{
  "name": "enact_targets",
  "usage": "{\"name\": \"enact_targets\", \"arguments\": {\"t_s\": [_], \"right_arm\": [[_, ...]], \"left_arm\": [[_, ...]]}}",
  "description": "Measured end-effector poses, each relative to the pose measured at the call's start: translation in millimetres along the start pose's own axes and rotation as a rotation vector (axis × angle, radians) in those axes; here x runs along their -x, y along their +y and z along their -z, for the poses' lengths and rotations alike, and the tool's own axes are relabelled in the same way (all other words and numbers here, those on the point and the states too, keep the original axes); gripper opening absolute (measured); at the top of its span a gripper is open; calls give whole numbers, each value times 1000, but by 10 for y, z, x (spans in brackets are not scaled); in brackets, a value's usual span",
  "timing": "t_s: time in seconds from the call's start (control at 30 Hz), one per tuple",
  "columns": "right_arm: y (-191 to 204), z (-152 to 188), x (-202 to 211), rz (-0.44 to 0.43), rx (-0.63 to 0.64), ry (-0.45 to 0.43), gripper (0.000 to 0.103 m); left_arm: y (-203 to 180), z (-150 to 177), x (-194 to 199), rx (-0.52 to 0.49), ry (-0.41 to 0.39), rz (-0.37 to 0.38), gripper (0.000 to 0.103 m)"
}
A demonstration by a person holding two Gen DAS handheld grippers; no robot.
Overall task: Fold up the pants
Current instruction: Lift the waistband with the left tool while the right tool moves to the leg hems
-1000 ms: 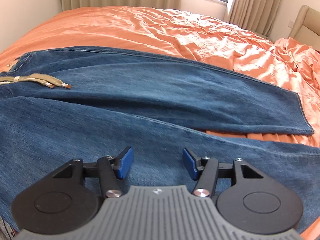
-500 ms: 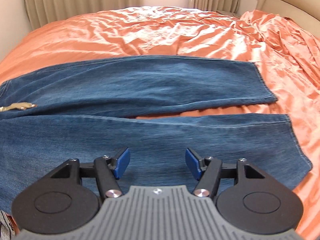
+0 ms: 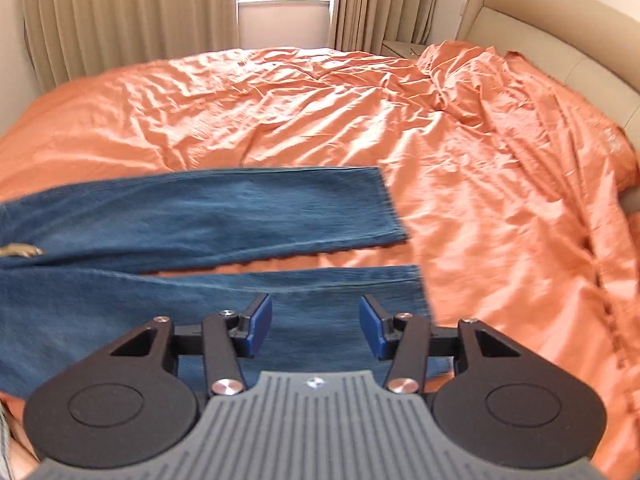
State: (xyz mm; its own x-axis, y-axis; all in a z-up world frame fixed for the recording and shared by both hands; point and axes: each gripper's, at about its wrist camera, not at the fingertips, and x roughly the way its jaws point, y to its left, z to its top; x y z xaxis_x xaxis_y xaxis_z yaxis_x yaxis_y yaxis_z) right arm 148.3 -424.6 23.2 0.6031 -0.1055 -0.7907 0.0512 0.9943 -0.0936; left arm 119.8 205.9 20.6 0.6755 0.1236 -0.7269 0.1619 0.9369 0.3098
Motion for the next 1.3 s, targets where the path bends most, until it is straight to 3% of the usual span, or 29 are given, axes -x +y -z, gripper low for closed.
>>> {"name": "enact_targets", "arguments": {"t_s": [0.2, 0.37, 0.47, 0.53, 0.57, 0.67, 0.8, 0.97, 1.07, 1.13, 1.3], "right_arm": [[-423, -23, 128, 92, 163, 98, 41], [-510, 288, -195, 110, 271, 150, 40], [-483, 524, -463, 102, 271, 172, 39], [-437, 671, -641, 107, 269, 196, 39], [-416, 744, -713, 112, 270, 208, 38], [-385, 905, -843, 118, 267, 230, 38], [-413, 964, -889, 140, 257, 232, 39], [-492, 933, -964, 162, 242, 232, 39], [-475, 940, -1014, 175, 287, 219, 39], [-434, 968, -1043, 181, 345, 203, 39], [-265, 1092, -1053, 178, 606, 82, 39]], "left_arm": [[-288, 116, 145, -279, 41, 7, 52], [-631, 485, -35, -557, 176, 50, 53], [-757, 755, -311, -632, 302, 122, 53], [-833, 939, -480, -679, 357, 128, 54], [-863, 1007, -568, -696, 365, 122, 51], [-880, 1106, -826, -706, 397, 98, 57], [-880, 1118, -1066, -715, 478, 129, 61], [-939, 1158, -1243, -744, 467, 102, 63], [-965, 1138, -1228, -720, 420, 53, 26], [-1003, 1096, -1113, -710, 349, 23, 11], [-929, 1009, -801, -608, 199, -42, 7]]}}
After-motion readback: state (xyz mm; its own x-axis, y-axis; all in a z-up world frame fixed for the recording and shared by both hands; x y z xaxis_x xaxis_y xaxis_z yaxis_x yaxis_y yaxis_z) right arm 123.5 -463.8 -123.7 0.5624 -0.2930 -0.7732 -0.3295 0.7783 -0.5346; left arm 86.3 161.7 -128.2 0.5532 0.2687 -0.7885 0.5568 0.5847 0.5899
